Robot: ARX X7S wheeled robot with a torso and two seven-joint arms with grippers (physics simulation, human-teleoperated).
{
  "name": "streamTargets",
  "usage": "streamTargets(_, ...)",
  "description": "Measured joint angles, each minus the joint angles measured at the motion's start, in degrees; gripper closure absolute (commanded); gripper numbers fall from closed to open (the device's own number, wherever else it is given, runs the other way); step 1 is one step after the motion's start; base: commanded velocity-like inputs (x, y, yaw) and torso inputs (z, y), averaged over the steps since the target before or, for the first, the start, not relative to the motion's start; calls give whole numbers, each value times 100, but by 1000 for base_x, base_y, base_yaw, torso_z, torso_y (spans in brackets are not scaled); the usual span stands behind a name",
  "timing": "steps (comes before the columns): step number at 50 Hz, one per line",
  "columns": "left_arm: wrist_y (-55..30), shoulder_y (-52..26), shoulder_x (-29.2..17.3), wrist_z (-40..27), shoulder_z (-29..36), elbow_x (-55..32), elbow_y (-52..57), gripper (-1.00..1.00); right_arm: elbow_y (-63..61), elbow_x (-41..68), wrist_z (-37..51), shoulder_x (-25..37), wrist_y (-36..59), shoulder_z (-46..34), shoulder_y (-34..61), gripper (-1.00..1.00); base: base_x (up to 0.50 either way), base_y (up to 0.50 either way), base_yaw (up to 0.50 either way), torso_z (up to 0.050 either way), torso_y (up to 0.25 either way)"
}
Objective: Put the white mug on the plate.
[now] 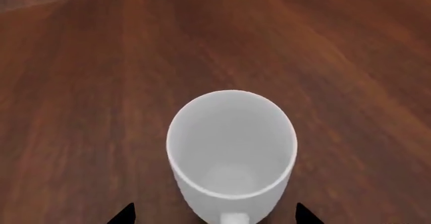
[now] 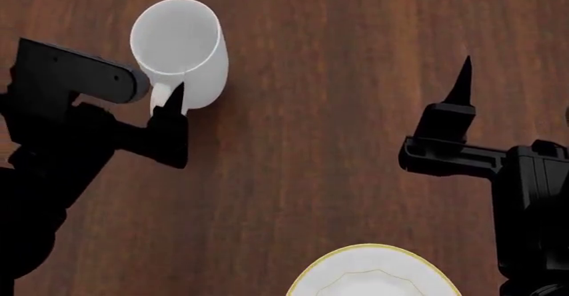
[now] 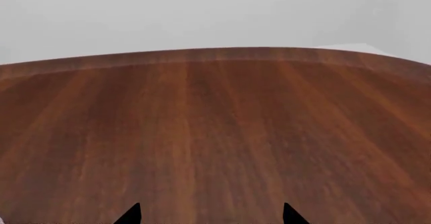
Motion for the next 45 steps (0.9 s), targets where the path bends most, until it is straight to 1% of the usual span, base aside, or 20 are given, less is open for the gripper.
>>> streamTargets(45, 429, 113, 29, -54, 171, 98, -630, -100, 253, -124, -135, -11, -324, -64, -212, -100, 0, 0, 0, 0, 0)
